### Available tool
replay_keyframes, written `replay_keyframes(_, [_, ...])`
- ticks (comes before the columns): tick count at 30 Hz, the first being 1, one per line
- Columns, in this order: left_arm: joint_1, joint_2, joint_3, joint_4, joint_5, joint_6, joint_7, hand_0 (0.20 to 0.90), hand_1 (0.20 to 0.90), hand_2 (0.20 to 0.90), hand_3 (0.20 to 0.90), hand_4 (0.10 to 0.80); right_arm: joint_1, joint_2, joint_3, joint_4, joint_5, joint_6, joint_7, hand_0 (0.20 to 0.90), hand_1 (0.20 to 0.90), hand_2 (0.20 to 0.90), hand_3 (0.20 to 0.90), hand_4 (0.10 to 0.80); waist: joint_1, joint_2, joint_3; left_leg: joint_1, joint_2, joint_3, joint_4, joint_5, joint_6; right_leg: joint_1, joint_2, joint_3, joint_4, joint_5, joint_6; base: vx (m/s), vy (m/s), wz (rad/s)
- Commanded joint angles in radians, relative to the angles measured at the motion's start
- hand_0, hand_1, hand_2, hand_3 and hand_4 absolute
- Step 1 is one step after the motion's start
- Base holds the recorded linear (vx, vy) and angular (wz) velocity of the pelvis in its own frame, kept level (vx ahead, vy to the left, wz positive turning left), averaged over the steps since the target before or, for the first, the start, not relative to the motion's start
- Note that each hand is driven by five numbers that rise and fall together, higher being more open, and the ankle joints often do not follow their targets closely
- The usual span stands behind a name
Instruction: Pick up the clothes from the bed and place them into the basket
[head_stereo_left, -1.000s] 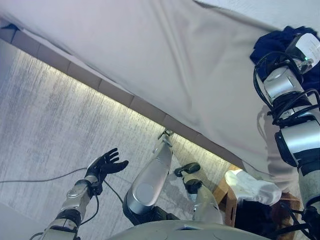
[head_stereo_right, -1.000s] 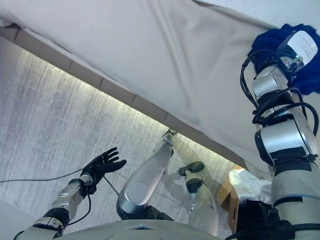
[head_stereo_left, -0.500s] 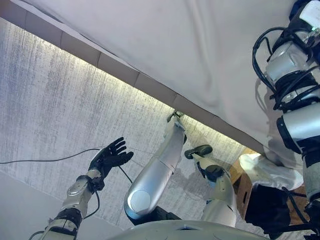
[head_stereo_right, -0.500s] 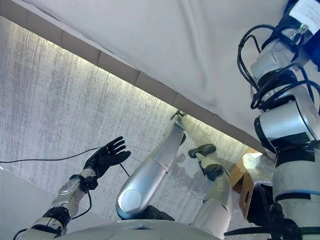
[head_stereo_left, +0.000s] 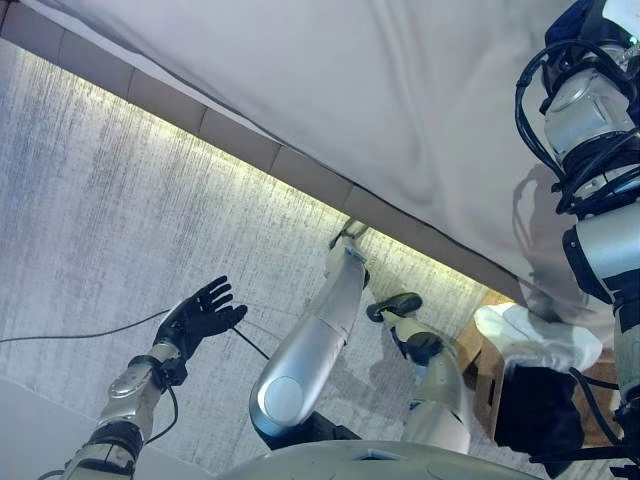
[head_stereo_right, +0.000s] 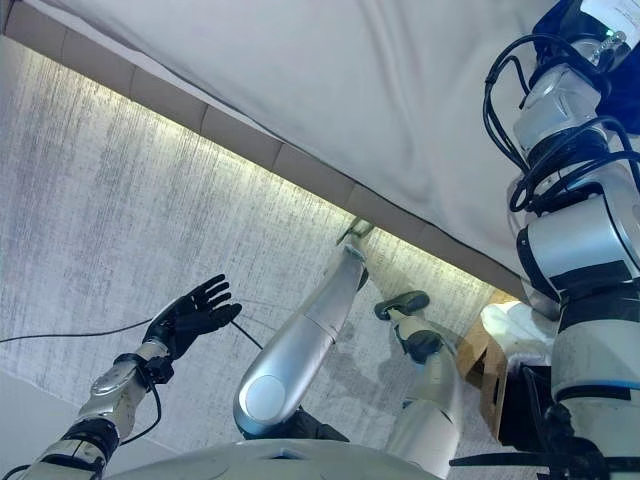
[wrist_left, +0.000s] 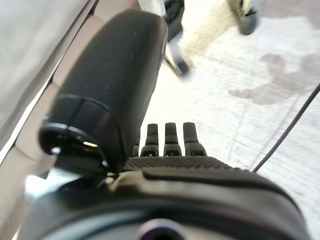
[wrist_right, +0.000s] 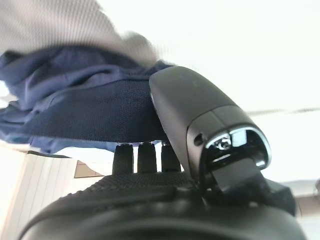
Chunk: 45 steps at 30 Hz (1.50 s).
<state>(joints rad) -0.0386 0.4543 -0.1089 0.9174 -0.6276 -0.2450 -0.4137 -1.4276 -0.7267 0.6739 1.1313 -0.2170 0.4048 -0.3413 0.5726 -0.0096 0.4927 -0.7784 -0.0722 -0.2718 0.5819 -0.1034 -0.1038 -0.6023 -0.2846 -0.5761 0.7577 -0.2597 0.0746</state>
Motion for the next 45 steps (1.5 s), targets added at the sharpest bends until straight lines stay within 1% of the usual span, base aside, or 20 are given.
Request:
replay_keyframes(1, [0.073,0.096,0.058,0.058,0.024,-0.024,0.019,0.900,0.900,0.900,0.900,0.800,-0.015,-0.099,0.002,-0.076,-0.014,-0.015,-0.028,0.300,0.300,0.300,0.200,0.100,0.025,-0.033,0.027,0.072,0.017,0.050,-0.203,0.110,0.092,0.269,0.076,-0.017,-0.172,0.068,-0.003,0.004,-0.102,0.25])
replay_keyframes(4, [0.069,0.096,0.063,0.058,0.066,-0.022,0.041,0.900,0.900,0.900,0.900,0.800,0.006,-0.107,-0.016,-0.122,-0.020,-0.014,0.009,0.300,0.300,0.300,0.200,0.100,0.031,-0.050,0.027,0.132,0.021,0.054,-0.257,0.130,0.082,0.354,0.091,-0.015,-0.251,0.084,-0.007,0.023,-0.132,-0.14])
replay_keyframes(6, [0.067,0.096,0.067,0.058,0.090,-0.015,0.056,0.900,0.900,0.900,0.900,0.800,0.028,-0.107,-0.030,-0.130,-0.007,-0.038,0.019,0.300,0.300,0.300,0.200,0.100,0.034,-0.063,0.016,0.169,0.023,0.052,-0.288,0.137,0.077,0.404,0.100,-0.015,-0.295,0.091,-0.008,0.034,-0.124,0.01])
replay_keyframes(9, [0.064,0.095,0.065,0.065,0.136,0.004,0.086,0.900,0.900,0.900,0.900,0.800,0.068,-0.114,-0.053,-0.186,0.018,-0.044,0.043,0.300,0.300,0.300,0.200,0.100,0.031,-0.089,-0.021,0.227,0.023,0.050,-0.331,0.140,0.070,0.486,0.115,-0.014,-0.377,0.104,-0.009,0.025,-0.112,0.16])
replay_keyframes(11, [0.059,0.089,0.067,0.080,0.173,0.021,0.113,0.900,0.900,0.900,0.900,0.800,0.106,-0.119,-0.071,-0.215,0.033,-0.076,0.050,0.300,0.300,0.300,0.200,0.100,0.025,-0.108,-0.053,0.282,0.025,0.049,-0.378,0.141,0.066,0.544,0.126,-0.008,-0.446,0.120,-0.007,0.023,-0.103,-0.01])
replay_keyframes(13, [0.065,0.086,0.070,0.089,0.218,0.046,0.135,0.900,0.900,0.900,0.900,0.800,0.151,-0.135,-0.097,-0.265,0.058,-0.097,0.062,0.300,0.300,0.300,0.200,0.100,0.010,-0.127,-0.093,0.342,0.030,0.054,-0.438,0.148,0.060,0.599,0.139,0.004,-0.507,0.140,0.001,0.058,-0.091,-0.04])
replay_keyframes(17, [0.072,0.075,0.054,0.122,0.306,0.096,0.181,0.900,0.900,0.900,0.900,0.800,0.242,-0.149,-0.199,-0.375,0.081,-0.122,0.047,0.300,0.300,0.300,0.200,0.100,-0.041,-0.148,-0.180,0.434,0.055,0.080,-0.543,0.181,0.042,0.682,0.174,0.056,-0.601,0.152,0.014,0.027,-0.077,-0.07])
replay_keyframes(20, [0.076,0.052,0.045,0.181,0.354,0.100,0.214,0.900,0.900,0.900,0.900,0.800,0.308,-0.167,-0.276,-0.462,0.116,-0.119,0.026,0.300,0.300,0.300,0.200,0.100,-0.096,-0.159,-0.252,0.514,0.047,0.094,-0.579,0.180,0.045,0.721,0.186,0.098,-0.642,0.171,0.025,0.078,-0.009,-0.09])
replay_keyframes(21, [0.079,0.043,0.044,0.191,0.357,0.117,0.226,0.900,0.900,0.900,0.900,0.800,0.329,-0.186,-0.307,-0.486,0.127,-0.123,0.030,0.300,0.300,0.300,0.200,0.100,-0.124,-0.163,-0.284,0.553,0.042,0.102,-0.589,0.172,0.049,0.732,0.189,0.120,-0.654,0.180,0.029,0.084,0.014,-0.18])
replay_keyframes(23, [0.082,0.029,0.048,0.197,0.371,0.131,0.237,0.900,0.900,0.900,0.900,0.800,0.365,-0.206,-0.355,-0.526,0.136,-0.129,0.011,0.300,0.300,0.300,0.200,0.100,-0.155,-0.160,-0.315,0.592,0.045,0.115,-0.599,0.161,0.053,0.736,0.194,0.142,-0.671,0.180,0.028,0.038,-0.007,-0.11])
replay_keyframes(24, [0.083,0.030,0.047,0.197,0.372,0.131,0.237,0.900,0.900,0.900,0.900,0.800,0.371,-0.206,-0.359,-0.530,0.135,-0.128,0.011,0.300,0.300,0.300,0.200,0.100,-0.153,-0.161,-0.316,0.594,0.046,0.116,-0.600,0.161,0.053,0.737,0.195,0.143,-0.671,0.180,0.028,-0.008,-0.021,-0.11])
replay_keyframes(25, [0.086,0.015,0.046,0.209,0.384,0.141,0.248,0.900,0.900,0.900,0.900,0.800,0.393,-0.226,-0.392,-0.560,0.149,-0.135,-0.010,0.300,0.300,0.300,0.200,0.100,-0.189,-0.155,-0.343,0.633,0.052,0.135,-0.612,0.153,0.053,0.737,0.202,0.166,-0.693,0.180,0.026,-0.097,0.047,-0.23])
replay_keyframes(26, [0.082,0.005,0.042,0.216,0.399,0.158,0.256,0.900,0.900,0.900,0.900,0.800,0.400,-0.242,-0.413,-0.580,0.163,-0.134,-0.029,0.300,0.300,0.300,0.200,0.100,-0.213,-0.143,-0.360,0.646,0.053,0.154,-0.611,0.168,0.060,0.728,0.202,0.167,-0.707,0.198,0.022,-0.106,0.047,-0.22])
replay_keyframes(27, [0.080,0.001,0.039,0.221,0.402,0.165,0.262,0.900,0.900,0.900,0.900,0.800,0.401,-0.248,-0.422,-0.586,0.168,-0.132,-0.034,0.300,0.300,0.300,0.200,0.100,-0.224,-0.141,-0.369,0.657,0.055,0.163,-0.614,0.165,0.059,0.727,0.204,0.174,-0.716,0.199,0.021,-0.101,0.058,-0.30])
replay_keyframes(28, [0.075,-0.006,0.031,0.233,0.409,0.181,0.269,0.900,0.900,0.900,0.900,0.800,0.396,-0.261,-0.438,-0.590,0.186,-0.146,-0.050,0.300,0.300,0.300,0.200,0.100,-0.251,-0.135,-0.386,0.683,0.061,0.183,-0.619,0.156,0.058,0.725,0.208,0.192,-0.731,0.199,0.017,-0.026,0.005,-0.42])
replay_keyframes(31, [0.056,-0.024,0.016,0.244,0.415,0.209,0.275,0.900,0.900,0.900,0.900,0.800,0.392,-0.298,-0.454,-0.605,0.190,-0.150,-0.049,0.300,0.300,0.300,0.200,0.100,-0.304,-0.119,-0.411,0.736,0.063,0.219,-0.626,0.134,0.062,0.722,0.209,0.222,-0.759,0.210,0.014,-0.041,0.022,-0.52])
replay_keyframes(35, [0.039,-0.039,0.002,0.243,0.414,0.223,0.283,0.900,0.900,0.900,0.900,0.800,0.417,-0.352,-0.477,-0.627,0.246,-0.162,-0.063,0.300,0.300,0.300,0.200,0.100,-0.364,-0.103,-0.433,0.786,0.074,0.275,-0.633,0.109,0.071,0.709,0.207,0.254,-0.776,0.225,0.012,-0.050,0.006,-0.60])
replay_keyframes(38, [0.026,-0.051,-0.017,0.226,0.419,0.243,0.285,0.900,0.900,0.900,0.900,0.800,0.472,-0.376,-0.533,-0.686,0.234,-0.177,-0.085,0.300,0.300,0.300,0.200,0.100,-0.415,-0.083,-0.450,0.823,0.081,0.326,-0.654,0.099,0.073,0.707,0.209,0.269,-0.788,0.234,0.012,-0.032,-0.007,-0.54])
replay_keyframes(43, [0.006,-0.056,-0.062,0.228,0.479,0.274,0.275,0.900,0.900,0.900,0.900,0.800,0.545,-0.390,-0.594,-0.741,0.268,-0.217,-0.098,0.300,0.300,0.300,0.200,0.100,-0.477,-0.064,-0.461,0.853,0.089,0.386,-0.662,0.081,0.073,0.702,0.214,0.298,-0.800,0.241,0.011,-0.028,-0.050,-0.46])
replay_keyframes(45, [0.002,-0.053,-0.065,0.229,0.498,0.281,0.262,0.900,0.900,0.900,0.900,0.800,0.570,-0.392,-0.600,-0.757,0.266,-0.206,-0.077,0.300,0.300,0.300,0.200,0.100,-0.498,-0.061,-0.463,0.863,0.091,0.403,-0.664,0.075,0.072,0.702,0.215,0.307,-0.810,0.246,0.011,-0.002,-0.079,-0.36])
